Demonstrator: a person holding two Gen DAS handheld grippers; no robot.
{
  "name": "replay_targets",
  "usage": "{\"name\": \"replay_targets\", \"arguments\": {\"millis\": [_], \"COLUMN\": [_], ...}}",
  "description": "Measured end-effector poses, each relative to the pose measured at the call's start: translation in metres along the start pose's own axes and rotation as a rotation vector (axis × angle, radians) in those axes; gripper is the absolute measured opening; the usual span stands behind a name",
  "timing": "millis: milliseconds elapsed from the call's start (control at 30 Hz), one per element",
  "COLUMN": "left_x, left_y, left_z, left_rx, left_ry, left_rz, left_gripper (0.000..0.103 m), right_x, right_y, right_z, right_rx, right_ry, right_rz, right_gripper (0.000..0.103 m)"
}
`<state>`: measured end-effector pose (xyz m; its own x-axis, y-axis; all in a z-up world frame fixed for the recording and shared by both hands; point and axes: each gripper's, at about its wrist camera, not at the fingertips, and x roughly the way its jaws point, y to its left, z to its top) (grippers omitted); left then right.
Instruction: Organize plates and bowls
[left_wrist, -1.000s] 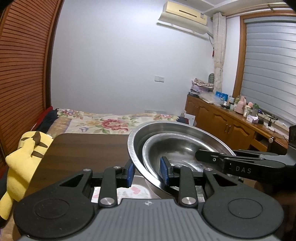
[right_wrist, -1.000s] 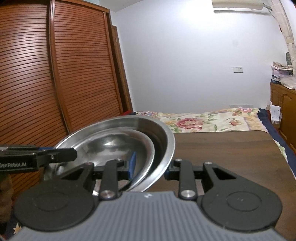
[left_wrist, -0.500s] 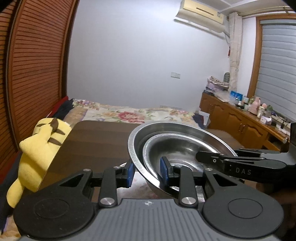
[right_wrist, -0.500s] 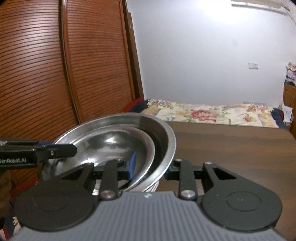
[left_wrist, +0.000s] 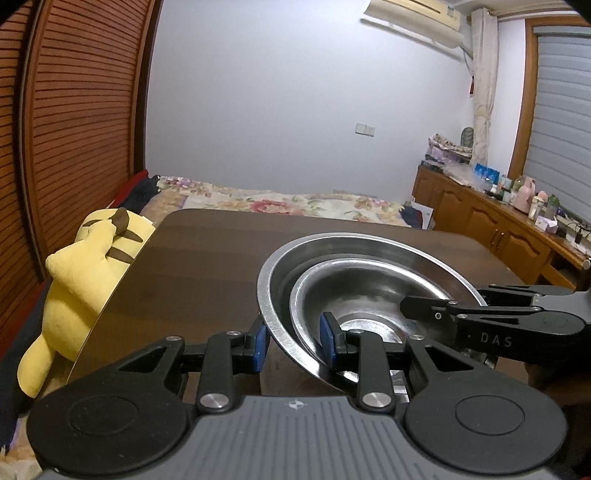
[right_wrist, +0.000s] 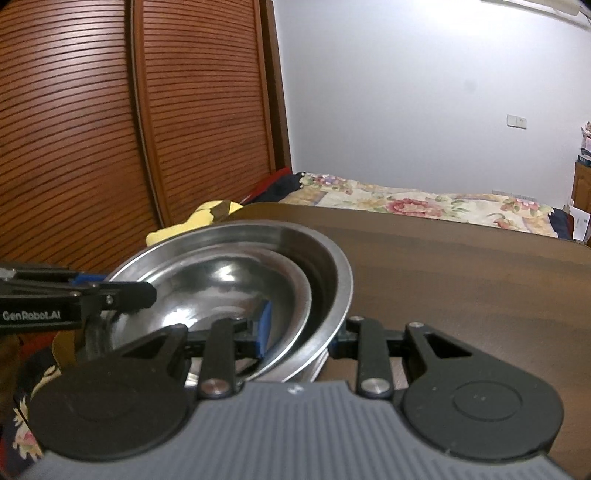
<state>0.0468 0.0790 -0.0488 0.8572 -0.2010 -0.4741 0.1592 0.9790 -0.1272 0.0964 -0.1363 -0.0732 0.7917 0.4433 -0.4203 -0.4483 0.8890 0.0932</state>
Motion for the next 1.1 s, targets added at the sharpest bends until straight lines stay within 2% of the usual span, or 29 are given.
{"name": "replay_targets", "arguments": {"millis": [533, 633, 700, 967, 1033, 1100], "left_x": [0.007, 0.007, 0.007, 0.006, 0.005, 0.003], "left_y": [-0.004, -0.006, -0.006, -0.009, -0.01, -0.009], "left_z": [-0.004, -0.005, -0.006, -0.005, -0.004, -0.002], "left_rx": [0.005, 0.006, 0.01, 0.009, 0.007, 0.003], "left_ry": [0.006, 0.005, 0.007, 0.007, 0.003, -0.004], "left_rz": [0.027, 0.033, 0.038, 0.049, 0.054, 0.059], "left_gripper": [0.031, 0.031, 0.031, 0.031, 0.035, 0.046], "right_x": [0.009, 0.008, 0.007, -0.001, -0.005, -0.009], "right_y": [0.0, -0.002, -0.004, -0.011, -0.012, -0.013], "right_z": [-0.005, -0.006, -0.006, -0.005, -0.004, -0.002], "right_rx": [0.012, 0.021, 0.027, 0.054, 0.051, 0.049], "right_ry": [0.018, 0.017, 0.015, -0.017, -0.026, -0.038], "right_rz": [0.019, 0.018, 0.012, -0.007, -0.01, -0.018], "right_gripper": [0.033, 0.04, 0.05, 0.052, 0.054, 0.054]}}
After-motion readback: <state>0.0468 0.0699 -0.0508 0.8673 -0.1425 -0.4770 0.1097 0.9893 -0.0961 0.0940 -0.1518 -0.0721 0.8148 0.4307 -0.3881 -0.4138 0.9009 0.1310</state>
